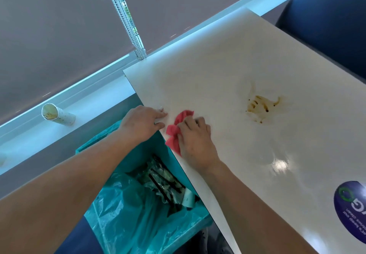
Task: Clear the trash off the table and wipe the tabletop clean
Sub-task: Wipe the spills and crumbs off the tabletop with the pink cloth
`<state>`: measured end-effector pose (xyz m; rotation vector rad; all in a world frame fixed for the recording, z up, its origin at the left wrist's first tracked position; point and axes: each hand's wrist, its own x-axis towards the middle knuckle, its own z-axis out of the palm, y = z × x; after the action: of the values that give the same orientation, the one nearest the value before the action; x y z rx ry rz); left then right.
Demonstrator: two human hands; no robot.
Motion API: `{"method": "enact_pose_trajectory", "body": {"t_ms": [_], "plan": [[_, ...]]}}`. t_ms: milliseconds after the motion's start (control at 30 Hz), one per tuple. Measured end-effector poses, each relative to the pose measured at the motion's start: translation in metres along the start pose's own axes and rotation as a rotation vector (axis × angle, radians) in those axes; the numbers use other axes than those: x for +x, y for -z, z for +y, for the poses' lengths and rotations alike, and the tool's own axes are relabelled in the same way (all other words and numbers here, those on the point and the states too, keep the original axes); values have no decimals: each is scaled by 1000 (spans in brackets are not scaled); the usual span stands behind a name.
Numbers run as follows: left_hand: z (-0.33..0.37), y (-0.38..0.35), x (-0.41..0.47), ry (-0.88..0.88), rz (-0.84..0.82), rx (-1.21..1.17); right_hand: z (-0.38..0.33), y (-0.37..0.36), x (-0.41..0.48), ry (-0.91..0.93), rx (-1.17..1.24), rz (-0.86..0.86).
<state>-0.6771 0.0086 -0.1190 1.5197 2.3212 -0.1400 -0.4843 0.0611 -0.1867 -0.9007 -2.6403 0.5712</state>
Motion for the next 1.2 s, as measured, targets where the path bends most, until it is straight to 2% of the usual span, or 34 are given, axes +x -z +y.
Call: {"method": "enact_pose_trajectory", "body": {"t_ms": [100, 267, 367, 533, 600, 733, 867, 1000, 1100, 1200], "plan": [[7, 2, 6, 22, 7, -87, 6, 6, -43, 66, 38, -3], [21, 3, 17, 50, -33, -72, 33, 15, -7, -138, 25, 76], [24, 5, 18, 60, -80, -10, 27, 13, 30, -233, 4, 46], [28, 10, 16, 55, -101, 42, 9, 11, -21, -57, 22, -12], [29, 10, 16, 53, -117, 63, 19, 16, -56, -58, 60, 4], [37, 8, 19, 99, -138, 95, 66, 41, -87, -210, 23, 142], [63, 1, 29, 88, -30, 49, 106, 67, -79, -427, -93, 286], [96, -8, 42, 23, -17, -63, 130, 79, -76, -630, -310, 279], [116, -6, 53, 25, -107, -10, 142, 92, -74, -655, -422, 176], [128, 1, 66, 38, -175, 74, 168, 112, -67, -707, -432, 112]]}}
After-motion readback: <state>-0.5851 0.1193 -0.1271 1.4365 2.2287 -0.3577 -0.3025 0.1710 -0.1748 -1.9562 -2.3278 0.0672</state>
